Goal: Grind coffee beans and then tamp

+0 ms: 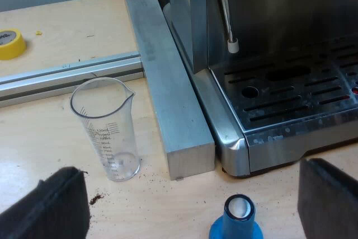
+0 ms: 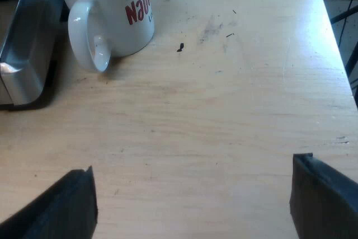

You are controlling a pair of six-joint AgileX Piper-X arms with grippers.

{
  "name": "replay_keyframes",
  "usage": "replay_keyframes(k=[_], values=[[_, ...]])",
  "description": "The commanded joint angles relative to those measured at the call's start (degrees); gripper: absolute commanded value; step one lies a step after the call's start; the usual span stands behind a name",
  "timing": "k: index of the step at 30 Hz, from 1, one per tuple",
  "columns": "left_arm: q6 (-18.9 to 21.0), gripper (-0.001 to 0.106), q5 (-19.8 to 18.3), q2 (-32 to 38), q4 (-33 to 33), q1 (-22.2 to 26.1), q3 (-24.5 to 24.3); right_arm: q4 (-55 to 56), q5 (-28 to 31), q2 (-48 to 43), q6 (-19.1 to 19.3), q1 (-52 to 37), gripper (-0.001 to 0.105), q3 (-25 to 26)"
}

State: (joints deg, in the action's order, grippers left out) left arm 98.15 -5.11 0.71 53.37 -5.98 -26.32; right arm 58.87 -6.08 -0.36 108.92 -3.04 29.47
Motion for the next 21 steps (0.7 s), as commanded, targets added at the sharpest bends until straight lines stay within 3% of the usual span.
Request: replay_keyframes(k=[1, 5, 10, 14, 21], values=[[0.4, 0.077, 0.2, 7.9, -1.0, 0.0, -0.1, -0.3, -0.2, -2.5, 0.2, -0.1, 0.072, 0.5], [0.4, 0.077, -2.3, 7.5, -0.8, 0.0, -0.4, -0.2, -0.2, -2.2, -2.5, -0.1, 0.072, 1.8], [0.4, 0.077, -7.0, 4.4, -0.8, -0.6, -3.2, 0.4, -0.3, 1.3, -2.5, 0.2, 0.072, 5.5], [0.4, 0.077, -11.9, -0.2, -1.2, -3.7, -5.4, 0.4, -5.1, 6.6, -2.8, 4.0, 0.072, 9.7], [0.3, 0.077, -19.6, -7.0, -8.2, -10.2, -5.6, 0.4, -5.8, 15.3, -0.6, 12.1, 0.072, 16.2]])
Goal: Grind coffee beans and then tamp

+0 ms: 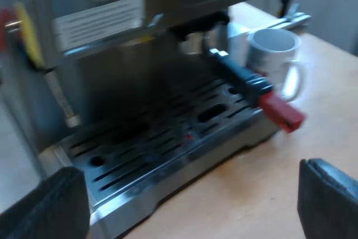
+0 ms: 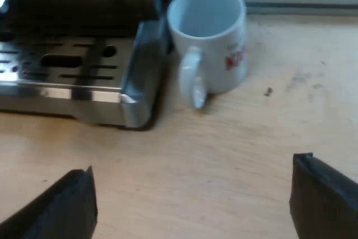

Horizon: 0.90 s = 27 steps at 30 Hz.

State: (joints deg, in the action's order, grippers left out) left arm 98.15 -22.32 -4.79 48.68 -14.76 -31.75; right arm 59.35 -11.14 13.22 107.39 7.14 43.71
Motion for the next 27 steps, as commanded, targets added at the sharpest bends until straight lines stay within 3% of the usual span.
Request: replay_keyframes(k=[1, 5, 12, 19, 27], values=[[-0.4, 0.077, -3.7, -2.8, -5.2, -2.4, -0.1, 0.0, -0.8, 2.8, 1.1, 3.2, 0.072, 2.5], [-3.9, 0.077, -6.3, -6.3, -8.6, -4.8, 0.7, -0.6, -3.0, 6.2, 2.3, 8.7, 0.072, 2.9], [-4.2, 0.077, -9.7, -8.8, -19.1, -6.9, 6.9, -2.7, -2.8, 9.9, 2.4, 17.6, 0.072, 2.9], [-4.2, 0.077, -13.3, -9.0, -29.7, -6.9, 16.2, -5.6, 2.8, 12.4, 2.4, 26.6, 0.072, 2.8], [-4.2, 0.077, -16.1, -9.5, -33.1, -6.9, 23.0, -8.3, 10.8, 15.4, 1.7, 36.1, 0.072, 2.8]])
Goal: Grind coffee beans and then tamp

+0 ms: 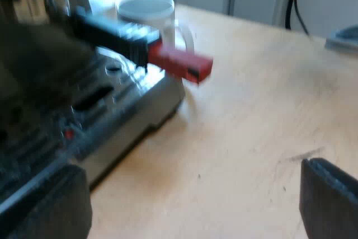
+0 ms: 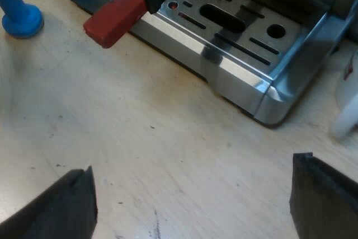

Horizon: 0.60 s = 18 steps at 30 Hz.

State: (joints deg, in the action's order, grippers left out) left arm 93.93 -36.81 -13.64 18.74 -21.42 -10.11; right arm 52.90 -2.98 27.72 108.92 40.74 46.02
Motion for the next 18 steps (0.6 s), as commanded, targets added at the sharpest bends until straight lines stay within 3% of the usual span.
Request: replay_keyframes(k=[1, 4, 9, 14, 18], values=[[0.0, 0.077, -1.7, -1.2, -4.4, -0.2, 1.3, -2.6, 3.7, 1.2, -0.4, 3.3, 0.072, 0.5], [0.0, 0.074, -1.6, -2.8, -5.8, -0.2, 1.3, -5.7, 9.6, 3.0, -4.6, 7.7, 0.069, 0.5], [0.0, 0.071, -1.6, -4.8, -7.1, -0.2, 1.9, -8.7, 13.9, 4.7, -5.6, 11.5, 0.063, 0.5], [0.0, 0.071, -3.2, -7.6, -8.2, -0.2, 2.0, -12.1, 22.4, 8.8, -10.3, 20.9, 0.061, -0.9], [0.0, 0.071, -5.2, -8.4, -8.4, -0.2, 2.1, -19.3, 27.1, 11.5, -12.2, 27.2, 0.048, -4.7]])
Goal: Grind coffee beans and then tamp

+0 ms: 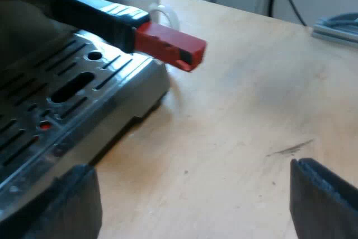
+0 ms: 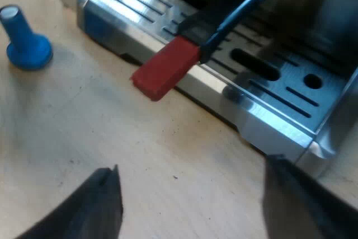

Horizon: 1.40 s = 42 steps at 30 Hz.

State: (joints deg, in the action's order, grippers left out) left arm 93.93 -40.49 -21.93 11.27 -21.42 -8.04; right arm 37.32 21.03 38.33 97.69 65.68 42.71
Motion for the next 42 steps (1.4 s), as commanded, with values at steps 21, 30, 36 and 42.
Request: replay_keyframes(k=[21, 30, 36, 42], values=[[0.0, 0.071, -1.8, -0.2, -2.5, -4.8, 0.5, -38.8, 23.4, 23.8, -11.1, 12.5, 0.016, -9.3], [0.0, 0.071, -1.5, -0.2, -2.6, -6.7, 0.5, -47.1, 28.5, 30.1, -15.6, 12.5, 0.016, -9.3], [0.0, 0.071, -1.4, -0.2, -2.6, -6.7, 0.5, -50.1, 31.9, 33.1, -15.6, 12.5, 0.016, -9.3], [0.0, 0.071, -1.4, -0.2, -2.6, -6.7, 0.5, -50.8, 32.6, 35.2, -15.6, 12.5, 0.016, -9.3]])
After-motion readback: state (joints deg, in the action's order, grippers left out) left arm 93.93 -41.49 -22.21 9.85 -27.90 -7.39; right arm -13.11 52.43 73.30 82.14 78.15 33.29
